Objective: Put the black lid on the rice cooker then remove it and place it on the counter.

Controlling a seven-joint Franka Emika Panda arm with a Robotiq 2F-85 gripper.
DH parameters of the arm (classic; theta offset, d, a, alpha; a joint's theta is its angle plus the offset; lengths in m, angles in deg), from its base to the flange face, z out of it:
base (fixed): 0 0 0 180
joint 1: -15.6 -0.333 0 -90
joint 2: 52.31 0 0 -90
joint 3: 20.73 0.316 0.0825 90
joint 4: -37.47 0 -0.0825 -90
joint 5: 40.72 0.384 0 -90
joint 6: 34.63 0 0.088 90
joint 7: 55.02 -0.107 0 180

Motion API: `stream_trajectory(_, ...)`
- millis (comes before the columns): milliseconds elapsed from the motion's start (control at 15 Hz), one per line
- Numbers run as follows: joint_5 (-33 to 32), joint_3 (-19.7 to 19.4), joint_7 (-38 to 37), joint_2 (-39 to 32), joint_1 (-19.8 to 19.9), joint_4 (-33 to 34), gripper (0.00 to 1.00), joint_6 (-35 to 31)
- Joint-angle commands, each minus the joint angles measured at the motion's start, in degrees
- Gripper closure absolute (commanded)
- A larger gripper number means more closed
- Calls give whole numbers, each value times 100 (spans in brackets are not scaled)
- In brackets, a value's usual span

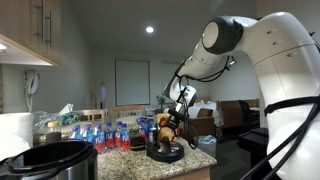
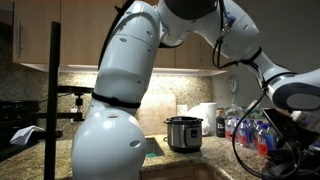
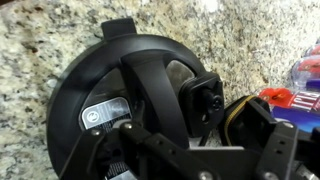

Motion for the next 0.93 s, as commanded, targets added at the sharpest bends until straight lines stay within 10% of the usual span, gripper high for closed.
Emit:
stream_trajectory(0, 630, 148, 393, -415, 289, 381, 0, 29)
stream_trajectory(333, 819, 187, 623, -860, 511, 888, 0, 283)
stream_trajectory(400, 858, 237, 699, -924, 561, 960, 25, 445)
stream_trajectory(867, 1075, 407, 1082, -1249, 656, 1278, 66, 938)
